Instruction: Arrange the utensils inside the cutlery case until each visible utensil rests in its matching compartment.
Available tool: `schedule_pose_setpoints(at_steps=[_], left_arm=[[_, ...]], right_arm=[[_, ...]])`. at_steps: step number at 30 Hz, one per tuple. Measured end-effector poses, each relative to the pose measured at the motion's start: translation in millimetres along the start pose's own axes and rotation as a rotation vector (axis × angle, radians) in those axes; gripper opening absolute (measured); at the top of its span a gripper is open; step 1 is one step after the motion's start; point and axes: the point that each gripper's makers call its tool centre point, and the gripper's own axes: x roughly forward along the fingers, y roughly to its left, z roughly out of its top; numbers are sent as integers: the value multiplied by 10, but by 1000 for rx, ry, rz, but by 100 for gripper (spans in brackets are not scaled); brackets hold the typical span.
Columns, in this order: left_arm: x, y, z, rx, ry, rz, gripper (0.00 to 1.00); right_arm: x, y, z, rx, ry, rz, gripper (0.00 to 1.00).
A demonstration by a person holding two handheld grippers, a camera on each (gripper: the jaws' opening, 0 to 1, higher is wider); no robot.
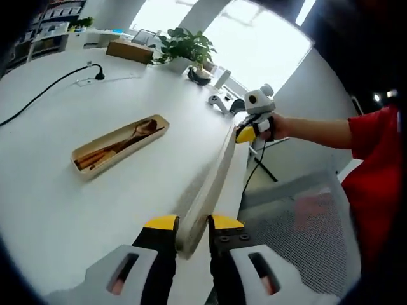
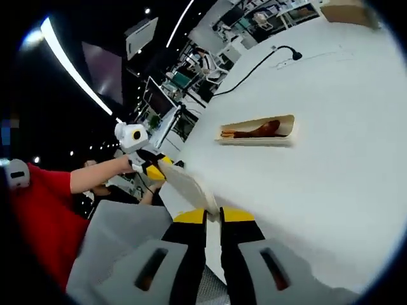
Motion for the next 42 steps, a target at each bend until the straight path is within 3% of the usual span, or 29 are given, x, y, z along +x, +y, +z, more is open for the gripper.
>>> schedule_pose_setpoints(at_steps=[3,8,12,17,19,22,25,31,42], left_arm=[[-27,35,67,-35,-39,8,20],[-20,163,142,-74,-74,48,22],[-2,205,161,-160,-60,1,22],[55,429,290,-152,-80,35,24],[98,560,340,-148,-88,83,26],[149,733,345,-125,-44,137,29],[173,844,451,-135,-39,142,30],[313,1050,640,-175,-63,153,31],[512,1354,766,-213,-65,213,37]], right_arm=[[40,25,8,-22,9,-19,4],[99,-48,162,-44,-38,-47,4],[138,-102,261,-39,-41,-31,5],[208,-240,448,-28,-55,-29,5],[261,-314,483,4,-57,-48,5],[369,-424,440,-48,-19,-103,5],[391,-533,569,-3,-77,-115,6],[370,-788,785,69,-122,-145,6],[442,-1100,891,135,-76,-240,7]])
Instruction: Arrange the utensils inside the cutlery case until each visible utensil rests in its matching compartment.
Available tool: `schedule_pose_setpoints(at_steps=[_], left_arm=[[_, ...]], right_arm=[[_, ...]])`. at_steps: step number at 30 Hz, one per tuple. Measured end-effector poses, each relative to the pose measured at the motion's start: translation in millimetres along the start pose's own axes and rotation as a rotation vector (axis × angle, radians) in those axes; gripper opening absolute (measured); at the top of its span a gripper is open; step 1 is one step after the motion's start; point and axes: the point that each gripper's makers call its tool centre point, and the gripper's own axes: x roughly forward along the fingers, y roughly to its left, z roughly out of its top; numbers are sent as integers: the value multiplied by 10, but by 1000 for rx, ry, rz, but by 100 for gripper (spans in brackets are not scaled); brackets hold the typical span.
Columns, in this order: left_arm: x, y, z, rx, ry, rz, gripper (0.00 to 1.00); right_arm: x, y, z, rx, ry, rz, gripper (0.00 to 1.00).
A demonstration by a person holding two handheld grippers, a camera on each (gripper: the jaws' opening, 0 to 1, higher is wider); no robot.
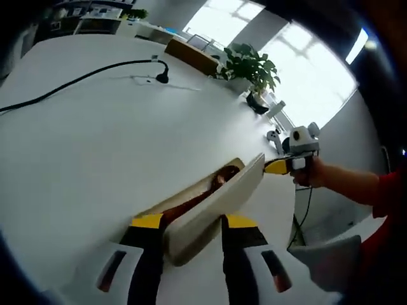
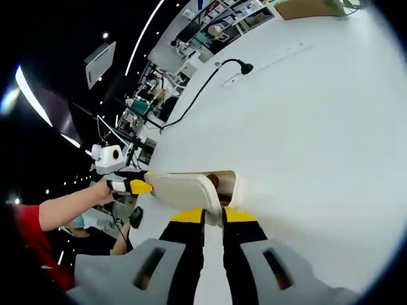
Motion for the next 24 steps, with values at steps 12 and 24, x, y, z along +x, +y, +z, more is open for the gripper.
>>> schedule_pose_setpoints(at_steps=[12,24], left_arm=[[-20,138,101,7,-36,81,41],[67,186,58,54,-34,158,49]], right_arm=[[184,-75,137,12,52,-52,8],[207,-129,168,-5,84,-96,9]])
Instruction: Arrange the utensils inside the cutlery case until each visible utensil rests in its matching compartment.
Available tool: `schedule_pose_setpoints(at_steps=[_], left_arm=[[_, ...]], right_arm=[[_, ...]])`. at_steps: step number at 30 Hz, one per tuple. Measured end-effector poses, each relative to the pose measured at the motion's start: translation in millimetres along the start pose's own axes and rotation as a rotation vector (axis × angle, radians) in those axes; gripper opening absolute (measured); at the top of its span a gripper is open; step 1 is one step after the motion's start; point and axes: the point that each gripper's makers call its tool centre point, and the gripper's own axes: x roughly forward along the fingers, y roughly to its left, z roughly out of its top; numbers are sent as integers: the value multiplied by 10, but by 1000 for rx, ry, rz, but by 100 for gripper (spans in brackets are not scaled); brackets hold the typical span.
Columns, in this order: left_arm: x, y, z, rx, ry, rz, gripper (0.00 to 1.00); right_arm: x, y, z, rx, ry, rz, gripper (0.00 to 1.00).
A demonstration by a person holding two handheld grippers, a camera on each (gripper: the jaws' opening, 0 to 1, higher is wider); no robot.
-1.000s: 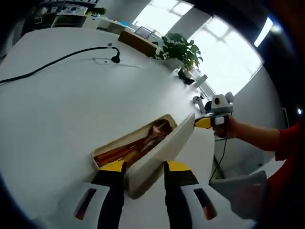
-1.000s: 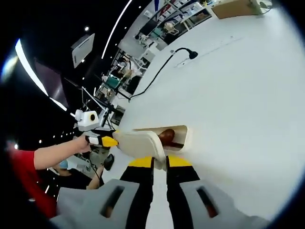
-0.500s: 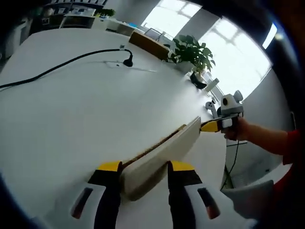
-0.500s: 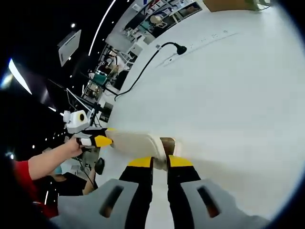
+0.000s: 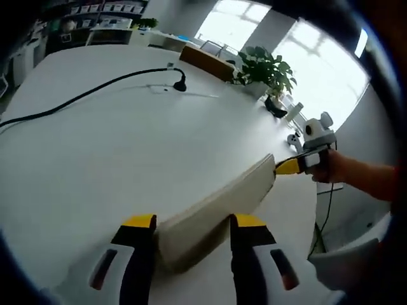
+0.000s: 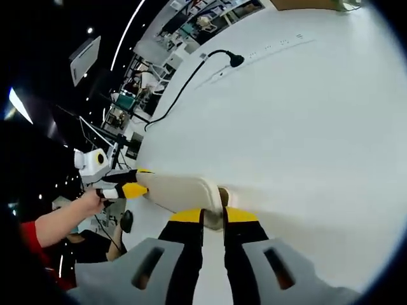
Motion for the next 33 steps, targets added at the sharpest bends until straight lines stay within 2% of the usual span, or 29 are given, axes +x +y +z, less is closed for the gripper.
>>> schedule_pose_setpoints(at_steps=[1,5,6,7,10,13,14,16,17,20,22,28,33], left_arm=[[8,-13,-16,18,11,5,50],[15,-20,-24,62,15,25,53],[14,-10,-22,83,15,38,54],[25,10,10,150,2,58,57],[58,-19,7,188,3,74,61],[71,-27,18,204,-10,80,61],[76,-23,5,238,-4,88,60],[105,-114,-6,278,-19,50,53],[112,-118,-7,284,-25,58,54],[145,-140,16,271,-43,49,58],[134,-125,63,284,-56,67,55],[-17,-82,188,297,-105,81,57],[-190,45,121,271,-123,118,57]], right_arm=[[2,-12,18,-47,-3,-23,9],[31,14,3,-134,28,-79,10],[41,39,-6,-148,32,-79,10],[48,45,-19,-159,41,-87,10],[67,20,16,-230,37,-139,11],[62,44,13,-240,36,-144,11],[63,43,8,-233,37,-142,11],[73,27,-56,-221,61,-154,11],[69,39,-33,-203,32,-146,10],[83,52,-43,-191,31,-143,10],[91,30,-18,-183,33,-147,10],[74,33,-23,-183,25,-144,11],[68,67,-18,-230,18,-144,13]])
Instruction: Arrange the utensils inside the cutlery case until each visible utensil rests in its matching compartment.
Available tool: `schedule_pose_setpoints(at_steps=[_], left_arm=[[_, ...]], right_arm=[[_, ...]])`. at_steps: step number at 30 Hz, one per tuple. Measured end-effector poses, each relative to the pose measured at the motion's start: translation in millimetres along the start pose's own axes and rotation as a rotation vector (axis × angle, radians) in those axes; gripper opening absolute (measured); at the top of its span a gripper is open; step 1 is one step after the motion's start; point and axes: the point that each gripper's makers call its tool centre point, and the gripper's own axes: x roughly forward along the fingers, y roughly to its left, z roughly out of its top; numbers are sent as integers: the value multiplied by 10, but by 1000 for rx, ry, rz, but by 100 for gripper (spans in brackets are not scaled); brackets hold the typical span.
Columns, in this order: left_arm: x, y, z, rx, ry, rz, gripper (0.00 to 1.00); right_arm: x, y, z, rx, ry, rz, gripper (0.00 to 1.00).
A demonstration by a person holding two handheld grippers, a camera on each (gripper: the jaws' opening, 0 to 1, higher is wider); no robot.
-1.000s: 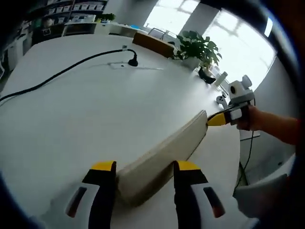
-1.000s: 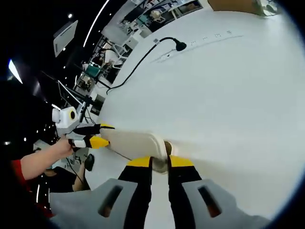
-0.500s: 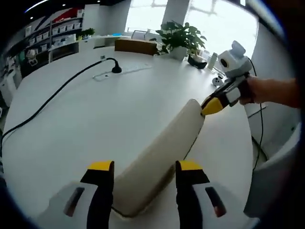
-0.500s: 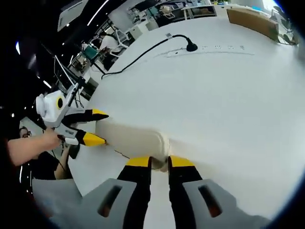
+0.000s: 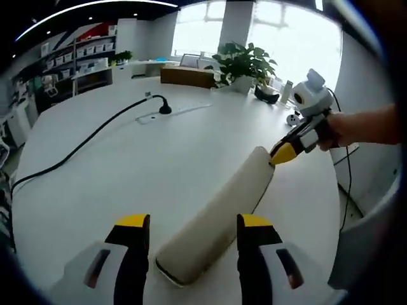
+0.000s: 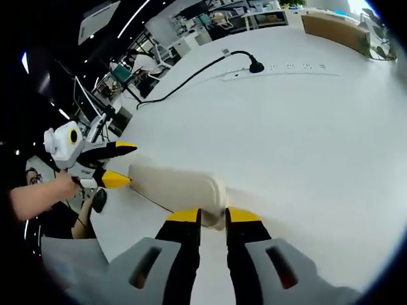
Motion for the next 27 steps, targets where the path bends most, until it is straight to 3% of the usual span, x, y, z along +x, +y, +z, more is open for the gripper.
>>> schedule_pose_setpoints(at_steps=[4,8,11,13,18,21,23,27], left_arm=[[-177,76,-92,-61,-26,27,57],[-422,74,-174,-124,-69,58,59],[-568,-17,-280,-139,-70,55,61],[-668,-101,-370,-120,-60,65,62],[-843,-400,-546,-124,-49,45,65],[-884,-533,-688,-68,-5,37,66],[-897,-577,-748,-68,12,41,66],[-984,-654,-759,-127,7,37,66]], right_arm=[[-22,7,30,-26,-9,-14,18],[-62,10,155,-287,-76,-59,28],[-61,80,200,-473,-81,-101,39],[-38,173,210,-571,-77,-110,39],[109,448,72,-865,-5,-69,42],[156,420,71,-1024,64,-96,54],[145,418,146,-1121,56,-107,54],[141,411,99,-1094,85,-94,53]])
